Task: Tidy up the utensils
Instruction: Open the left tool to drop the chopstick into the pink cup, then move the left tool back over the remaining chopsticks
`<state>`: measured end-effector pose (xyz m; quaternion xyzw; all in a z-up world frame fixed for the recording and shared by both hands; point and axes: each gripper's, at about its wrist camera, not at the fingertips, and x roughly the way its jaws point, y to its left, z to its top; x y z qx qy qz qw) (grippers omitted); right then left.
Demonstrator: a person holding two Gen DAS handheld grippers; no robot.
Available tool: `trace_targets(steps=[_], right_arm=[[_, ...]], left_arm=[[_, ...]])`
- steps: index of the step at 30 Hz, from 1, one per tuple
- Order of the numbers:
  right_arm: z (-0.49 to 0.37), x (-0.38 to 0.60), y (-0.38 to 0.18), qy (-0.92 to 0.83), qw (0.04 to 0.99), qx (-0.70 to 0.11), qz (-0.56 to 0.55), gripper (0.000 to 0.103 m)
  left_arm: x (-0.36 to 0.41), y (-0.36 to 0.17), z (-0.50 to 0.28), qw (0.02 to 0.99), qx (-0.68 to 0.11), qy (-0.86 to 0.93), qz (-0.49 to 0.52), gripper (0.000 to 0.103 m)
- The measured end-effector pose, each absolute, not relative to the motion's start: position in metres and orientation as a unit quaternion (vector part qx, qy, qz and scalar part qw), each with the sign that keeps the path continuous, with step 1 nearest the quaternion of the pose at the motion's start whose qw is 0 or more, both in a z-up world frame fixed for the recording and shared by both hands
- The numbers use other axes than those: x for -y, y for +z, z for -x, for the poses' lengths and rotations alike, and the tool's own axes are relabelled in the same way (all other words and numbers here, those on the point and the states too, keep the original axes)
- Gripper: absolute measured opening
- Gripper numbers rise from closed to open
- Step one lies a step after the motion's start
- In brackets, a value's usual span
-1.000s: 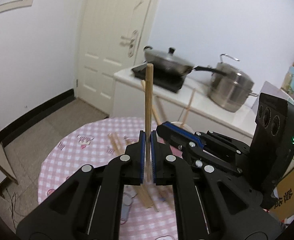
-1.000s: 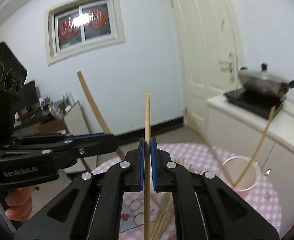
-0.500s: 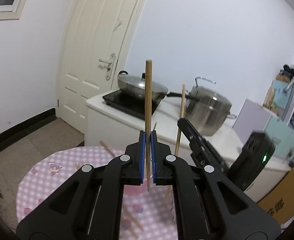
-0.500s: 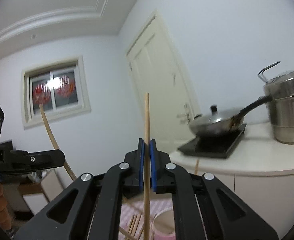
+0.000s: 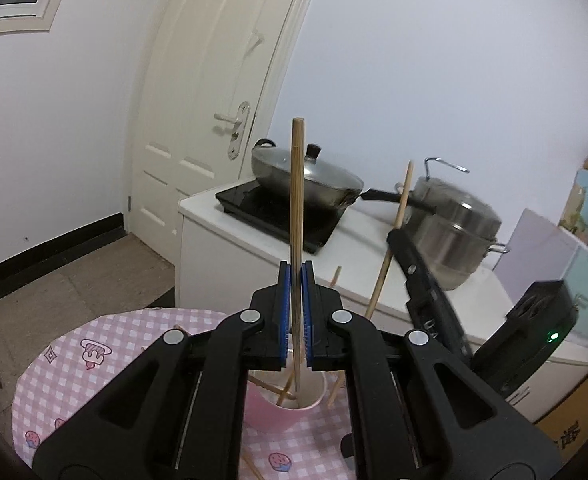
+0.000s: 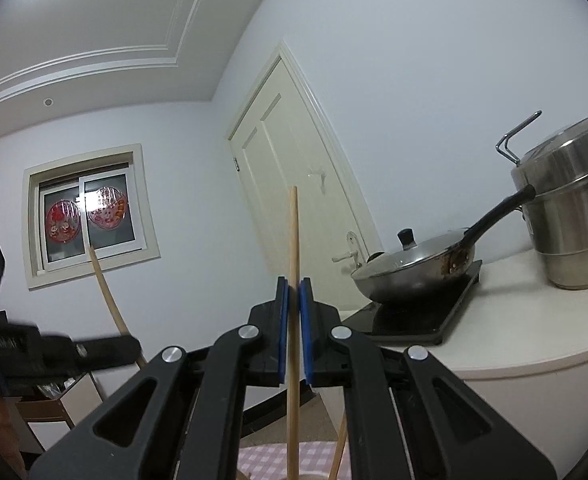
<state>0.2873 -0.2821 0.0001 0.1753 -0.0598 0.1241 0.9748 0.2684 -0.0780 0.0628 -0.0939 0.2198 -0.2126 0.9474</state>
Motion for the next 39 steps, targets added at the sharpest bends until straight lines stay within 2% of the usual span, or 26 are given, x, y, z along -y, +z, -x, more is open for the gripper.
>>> trace_targets(steps=[23, 24, 25, 26, 27, 39], right_arm=[[-0.278, 0.273, -0.041, 0.121, 0.985, 0.005, -0.12, 0.005], [-0.275, 0.272, -0.042, 0.12, 0.986, 0.002, -0.119, 0.005], [-0.274, 0.272, -0.043, 0.119, 0.986, 0.0, -0.119, 0.005], [-0.27, 0.272, -0.044, 0.119, 0.985, -0.002, -0.122, 0.006], [-0.267, 0.272, -0.045, 0.12, 0.985, -0.007, -0.127, 0.007], [-0.236, 0.273, -0.047, 0.112, 0.982, -0.036, -0.145, 0.008]], left_arm=[[0.104, -0.003, -0.293, 0.928, -0.302, -0.212, 0.055, 0.008], [0.105, -0.004, -0.292, 0.926, -0.305, -0.216, 0.052, 0.01], [0.107, -0.004, -0.29, 0.926, -0.306, -0.217, 0.047, 0.022], [0.108, -0.005, -0.288, 0.926, -0.307, -0.216, 0.045, 0.04], [0.108, -0.004, -0.287, 0.927, -0.305, -0.214, 0.046, 0.048], [0.085, 0.008, -0.257, 0.931, -0.292, -0.212, 0.051, 0.05]])
